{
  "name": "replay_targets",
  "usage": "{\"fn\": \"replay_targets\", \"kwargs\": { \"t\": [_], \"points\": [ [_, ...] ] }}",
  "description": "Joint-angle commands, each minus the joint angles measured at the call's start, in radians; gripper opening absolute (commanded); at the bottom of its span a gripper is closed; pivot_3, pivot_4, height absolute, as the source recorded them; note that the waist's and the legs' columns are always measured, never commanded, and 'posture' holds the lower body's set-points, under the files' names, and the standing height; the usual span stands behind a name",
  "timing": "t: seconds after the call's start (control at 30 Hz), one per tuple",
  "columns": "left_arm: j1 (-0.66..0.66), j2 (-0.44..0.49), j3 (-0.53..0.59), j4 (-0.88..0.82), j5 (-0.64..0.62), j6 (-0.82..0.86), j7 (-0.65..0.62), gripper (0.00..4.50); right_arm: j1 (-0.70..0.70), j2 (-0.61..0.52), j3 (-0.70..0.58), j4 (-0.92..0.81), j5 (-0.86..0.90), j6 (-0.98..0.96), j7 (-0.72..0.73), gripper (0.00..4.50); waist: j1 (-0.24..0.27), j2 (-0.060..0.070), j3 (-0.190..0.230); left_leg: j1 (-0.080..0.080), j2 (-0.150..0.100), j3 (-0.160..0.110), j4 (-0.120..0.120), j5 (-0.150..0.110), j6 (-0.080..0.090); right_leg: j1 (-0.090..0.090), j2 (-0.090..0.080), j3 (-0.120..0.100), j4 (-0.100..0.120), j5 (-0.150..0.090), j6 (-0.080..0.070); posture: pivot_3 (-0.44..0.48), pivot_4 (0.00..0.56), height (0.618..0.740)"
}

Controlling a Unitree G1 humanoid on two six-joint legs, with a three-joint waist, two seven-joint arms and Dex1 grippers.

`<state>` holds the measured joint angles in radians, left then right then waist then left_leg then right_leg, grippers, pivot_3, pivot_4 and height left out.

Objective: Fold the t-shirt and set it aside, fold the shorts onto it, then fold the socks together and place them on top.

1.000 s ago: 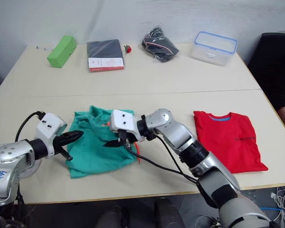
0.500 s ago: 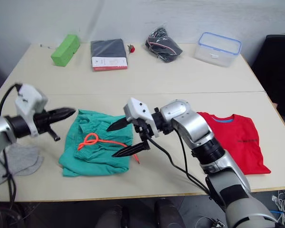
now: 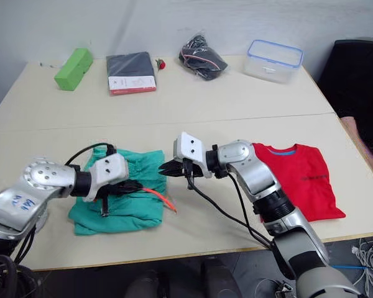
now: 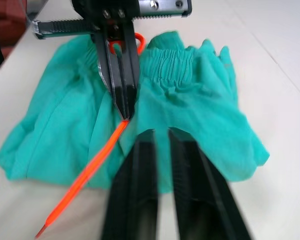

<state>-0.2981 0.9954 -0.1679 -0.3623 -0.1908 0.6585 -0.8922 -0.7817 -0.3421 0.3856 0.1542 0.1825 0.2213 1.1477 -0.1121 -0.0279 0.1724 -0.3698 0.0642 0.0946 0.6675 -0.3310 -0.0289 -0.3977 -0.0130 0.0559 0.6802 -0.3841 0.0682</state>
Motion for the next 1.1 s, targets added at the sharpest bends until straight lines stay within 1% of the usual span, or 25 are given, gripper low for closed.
{"fn": "replay_targets", "kwargs": {
  "t": [0.03, 0.13, 0.23, 0.3, 0.33, 0.4, 0.47, 0.5, 0.6, 0.67, 0.73, 0.8, 0.83, 0.9, 0.97, 1.03, 1.07, 1.1],
  "points": [
    [0.085, 0.018, 0.068, -0.052, 0.013, -0.005, 0.025, 0.00, -0.055, 0.065, 0.019, 0.057, -0.027, -0.085, 0.006, 0.03, 0.000, 0.000, 0.000, 0.000, 0.000, 0.000, 0.000, 0.000, 0.000, 0.000, 0.000, 0.000, 0.000, 0.000, 0.000, 0.000, 0.150, 0.740],
    [0.177, 0.009, 0.105, -0.100, 0.013, 0.010, 0.052, 0.00, -0.096, 0.134, 0.055, 0.175, -0.083, -0.153, -0.003, 0.03, -0.005, 0.000, 0.000, 0.001, 0.000, 0.000, 0.000, 0.000, 0.000, 0.000, 0.000, 0.000, 0.001, 0.000, 0.000, 0.000, 0.150, 0.740],
    [0.223, -0.005, 0.118, -0.109, 0.026, 0.004, 0.079, 0.00, -0.127, 0.175, 0.089, 0.286, -0.152, -0.232, -0.026, 0.03, -0.001, 0.000, 0.000, 0.001, 0.000, 0.000, 0.000, 0.000, 0.000, 0.000, -0.001, 0.000, 0.002, 0.000, 0.000, 0.000, 0.150, 0.740],
    [0.251, -0.028, 0.132, -0.104, 0.021, 0.003, 0.102, 0.00, -0.169, 0.195, 0.129, 0.421, -0.267, -0.345, -0.128, 0.03, -0.001, 0.000, 0.000, 0.001, 0.000, 0.000, 0.000, 0.000, 0.000, 0.001, -0.001, 0.000, 0.002, 0.000, 0.000, 0.000, 0.150, 0.740],
    [0.258, -0.036, 0.136, -0.103, 0.020, 0.004, 0.109, 0.00, -0.184, 0.201, 0.140, 0.471, -0.306, -0.392, -0.164, 0.03, -0.002, 0.000, 0.000, 0.002, -0.001, 0.000, 0.001, 0.000, 0.000, 0.001, -0.001, 0.000, 0.002, 0.000, 0.000, 0.000, 0.150, 0.740],
    [0.272, -0.048, 0.146, -0.099, 0.018, 0.006, 0.117, 0.00, -0.232, 0.211, 0.148, 0.594, -0.386, -0.479, -0.287, 0.03, -0.003, 0.000, 0.000, 0.002, -0.001, 0.000, 0.001, 0.000, 0.000, 0.001, -0.001, 0.000, 0.002, 0.000, 0.000, 0.000, 0.150, 0.740],
    [0.292, -0.053, 0.160, -0.104, 0.012, 0.009, 0.120, 0.00, -0.291, 0.232, 0.095, 0.721, -0.386, -0.487, -0.385, 0.03, -0.004, 0.000, 0.000, 0.002, -0.001, 0.000, 0.002, 0.000, 0.000, 0.001, -0.001, 0.000, 0.003, 0.000, 0.000, 0.000, 0.150, 0.740],
    [0.298, -0.055, 0.165, -0.106, 0.009, 0.012, 0.120, 0.00, -0.312, 0.240, 0.067, 0.765, -0.368, -0.482, -0.402, 0.03, -0.006, 0.000, 0.000, 0.003, -0.001, 0.000, 0.002, 0.001, -0.001, 0.001, -0.001, 0.000, 0.004, 0.000, 0.000, 0.000, 0.150, 0.740],
    [0.312, -0.060, 0.170, -0.102, 0.009, 0.007, 0.121, 0.00, -0.357, 0.247, 0.003, 0.870, -0.335, -0.469, -0.410, 0.03, -0.007, 0.000, 0.000, 0.003, -0.001, 0.000, 0.001, 0.002, -0.002, 0.001, -0.001, -0.001, 0.005, 0.000, -0.001, 0.000, 0.150, 0.740],
    [0.314, -0.064, 0.168, -0.094, 0.011, 0.001, 0.123, 0.00, -0.376, 0.238, -0.009, 0.917, -0.355, -0.486, -0.418, 0.03, -0.009, 0.000, 0.000, 0.004, -0.001, 0.000, 0.001, 0.002, -0.002, 0.001, -0.001, -0.001, 0.006, 0.000, -0.001, 0.000, 0.150, 0.740],
    [0.310, -0.073, 0.169, -0.082, 0.009, -0.005, 0.125, 0.00, -0.392, 0.230, -0.050, 0.936, -0.330, -0.477, -0.392, 0.03, -0.011, 0.001, 0.000, 0.004, -0.001, 0.000, 0.000, 0.002, -0.002, 0.001, -0.001, -0.001, 0.006, 0.000, -0.001, 0.000, 0.150, 0.740],
    [0.301, -0.084, 0.175, -0.072, 0.002, -0.007, 0.127, 0.00, -0.400, 0.236, -0.126, 0.917, -0.242, -0.416, -0.305, 0.03, -0.011, 0.002, 0.001, 0.004, -0.001, 0.000, 0.000, 0.002, -0.002, 0.001, -0.001, -0.001, 0.006, 0.000, -0.001, 0.000, 0.150, 0.740],
    [0.292, -0.096, 0.188, -0.063, -0.007, -0.012, 0.127, 0.00, -0.399, 0.232, -0.169, 0.876, -0.177, -0.337, -0.226, 0.03, -0.011, 0.002, 0.001, 0.003, -0.001, 0.000, 0.000, 0.002, -0.002, 0.001, -0.001, -0.001, 0.006, 0.000, -0.001, 0.000, 0.150, 0.740],
    [0.274, -0.128, 0.225, -0.033, -0.024, -0.056, 0.131, 0.00, -0.372, 0.194, -0.221, 0.732, -0.068, -0.132, -0.069, 0.03, -0.005, 0.004, 0.002, 0.004, -0.001, 0.000, 0.000, 0.002, -0.002, 0.001, -0.001, -0.001, 0.008, 0.000, -0.001, 0.000, 0.150, 0.740],
    [0.270, -0.151, 0.267, -0.004, -0.042, -0.112, 0.125, 0.00, -0.311, 0.136, -0.233, 0.551, 0.007, 0.099, 0.024, 0.03, 0.002, 0.005, 0.003, 0.003, -0.001, 0.000, 0.001, 0.002, -0.002, 0.001, -0.001, -0.001, 0.010, 0.000, -0.001, 0.000, 0.150, 0.740],
    [0.283, -0.156, 0.323, 0.002, -0.078, -0.144, 0.100, 0.00, -0.222, 0.060, -0.220, 0.346, 0.093, 0.407, 0.073, 0.37, 0.010, 0.004, 0.002, 0.002, 0.000, -0.002, 0.001, 0.002, -0.002, 0.001, -0.001, -0.002, 0.010, 0.000, -0.001, 0.000, 0.150, 0.740],
    [0.290, -0.160, 0.352, -0.005, -0.101, -0.147, 0.091, 0.00, -0.183, 0.031, -0.213, 0.260, 0.131, 0.535, 0.076, 0.56, 0.014, 0.003, 0.001, 0.001, 0.000, -0.003, 0.000, 0.002, -0.002, 0.001, -0.001, -0.002, 0.009, 0.000, -0.001, 0.000, 0.150, 0.740],
    [0.294, -0.167, 0.385, -0.020, -0.141, -0.130, 0.081, 0.00, -0.150, 0.013, -0.207, 0.192, 0.160, 0.629, 0.069, 0.86, 0.017, 0.003, 0.001, 0.000, 0.000, -0.004, 0.000, 0.002, -0.001, 0.001, -0.001, -0.002, 0.009, 0.000, -0.001, 0.000, 0.150, 0.740]
  ]
}}
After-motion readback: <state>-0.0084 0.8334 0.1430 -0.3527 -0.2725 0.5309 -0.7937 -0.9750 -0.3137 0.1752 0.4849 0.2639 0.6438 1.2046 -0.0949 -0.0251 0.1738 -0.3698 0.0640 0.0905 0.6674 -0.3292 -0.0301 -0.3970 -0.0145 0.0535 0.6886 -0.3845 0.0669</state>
